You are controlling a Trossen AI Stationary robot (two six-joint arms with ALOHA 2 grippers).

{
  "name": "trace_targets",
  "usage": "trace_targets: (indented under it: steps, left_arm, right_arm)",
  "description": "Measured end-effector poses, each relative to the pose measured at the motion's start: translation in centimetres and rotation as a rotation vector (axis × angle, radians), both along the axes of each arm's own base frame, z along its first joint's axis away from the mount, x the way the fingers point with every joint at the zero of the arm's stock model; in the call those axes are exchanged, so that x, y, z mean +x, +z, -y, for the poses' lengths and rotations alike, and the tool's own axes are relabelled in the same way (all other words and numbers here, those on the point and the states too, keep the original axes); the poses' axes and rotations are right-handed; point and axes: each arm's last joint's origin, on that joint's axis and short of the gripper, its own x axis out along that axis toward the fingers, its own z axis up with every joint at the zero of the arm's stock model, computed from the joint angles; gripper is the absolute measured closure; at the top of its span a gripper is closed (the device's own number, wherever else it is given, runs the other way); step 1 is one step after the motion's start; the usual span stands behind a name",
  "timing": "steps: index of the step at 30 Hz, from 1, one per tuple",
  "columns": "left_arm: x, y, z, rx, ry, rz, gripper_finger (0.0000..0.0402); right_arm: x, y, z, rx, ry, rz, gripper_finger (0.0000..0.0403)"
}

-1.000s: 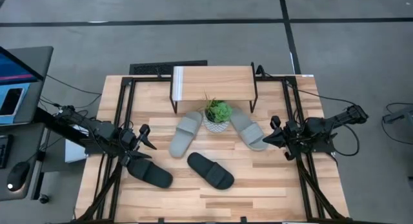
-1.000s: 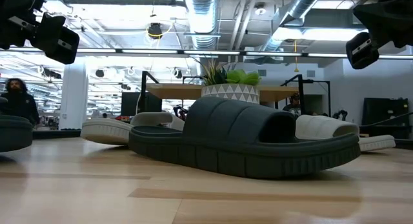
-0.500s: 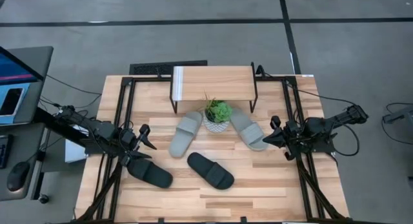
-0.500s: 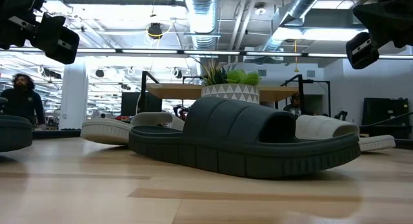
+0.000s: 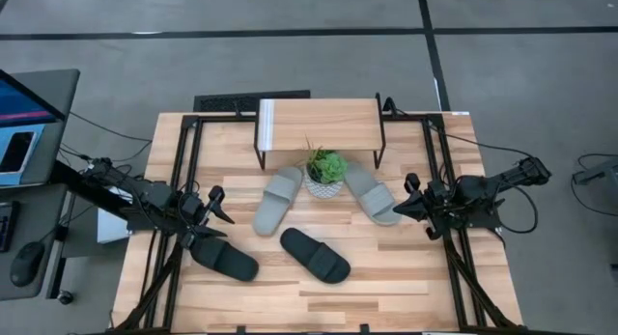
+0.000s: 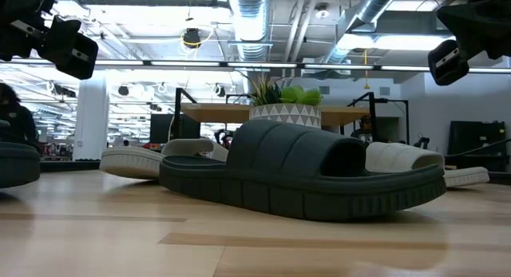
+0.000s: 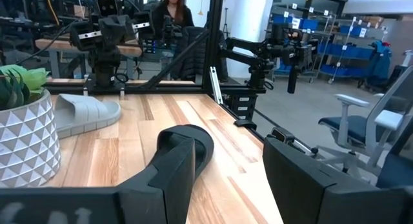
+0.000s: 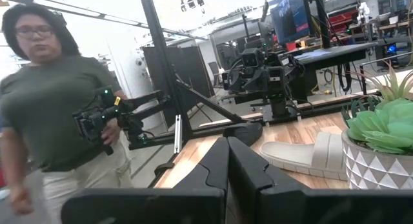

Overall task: Pick and place slides into the shelf
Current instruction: Put the left gray slide on the shelf

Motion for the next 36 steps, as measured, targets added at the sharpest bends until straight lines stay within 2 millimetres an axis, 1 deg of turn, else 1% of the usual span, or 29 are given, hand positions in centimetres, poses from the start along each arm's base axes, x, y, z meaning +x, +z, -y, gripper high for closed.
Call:
trace_targets:
  steps: [6, 9, 12, 15, 17, 21, 25, 28, 31, 33, 36]
  left_arm:
    - [0.0, 0.0, 0.0, 0.004, 0.003, 0.003, 0.0230]
    - [0.1, 0.0, -0.1, 0.018, 0.048, 0.014, 0.0230]
    - [0.1, 0.2, -0.4, 0.040, 0.132, 0.035, 0.0230]
    - [0.2, 0.5, -0.8, 0.051, 0.275, 0.064, 0.0230]
    - [0.2, 0.7, -1.1, -0.007, 0.380, 0.080, 0.0230]
    - [0.0, 1.7, -1.8, -0.202, 0.586, 0.144, 0.0230]
    - [-0.3, 2.4, -2.2, -0.401, 0.705, 0.192, 0.0230]
    - [-0.4, 2.6, -2.4, -0.577, 0.700, 0.213, 0.0230]
    - [-0.4, 2.8, -2.2, -0.711, 0.619, 0.212, 0.0230]
    - [-0.3, 2.9, -2.0, -0.714, 0.524, 0.199, 0.0230]
    - [-0.3, 2.9, -1.6, -0.652, 0.376, 0.183, 0.0230]
  right_arm:
    - [0.0, 0.0, 0.0, 0.000, 0.000, 0.000, 0.0403]
    - [0.0, 0.0, 0.0, 0.000, 0.000, 0.000, 0.0403]
    - [0.0, 0.0, 0.0, 0.000, 0.000, 0.000, 0.0403]
    - [0.0, 0.0, 0.0, 0.000, 0.000, 0.000, 0.0403]
    - [0.0, 0.0, 0.0, 0.000, 0.001, 0.000, 0.0403]
    - [0.0, 0.0, 0.0, 0.000, 0.000, 0.000, 0.0403]
    - [0.0, 0.0, 0.0, 0.000, 0.001, 0.000, 0.0403]
    - [0.0, 0.0, 0.0, 0.000, 0.000, 0.000, 0.0403]
    - [0.0, 0.0, 0.0, 0.000, 0.001, 0.000, 0.0403]
    - [0.0, 0.0, 0.0, 0.000, 0.000, 0.000, 0.0403]
    - [0.0, 0.0, 0.0, 0.000, 0.000, 0.000, 0.0403]
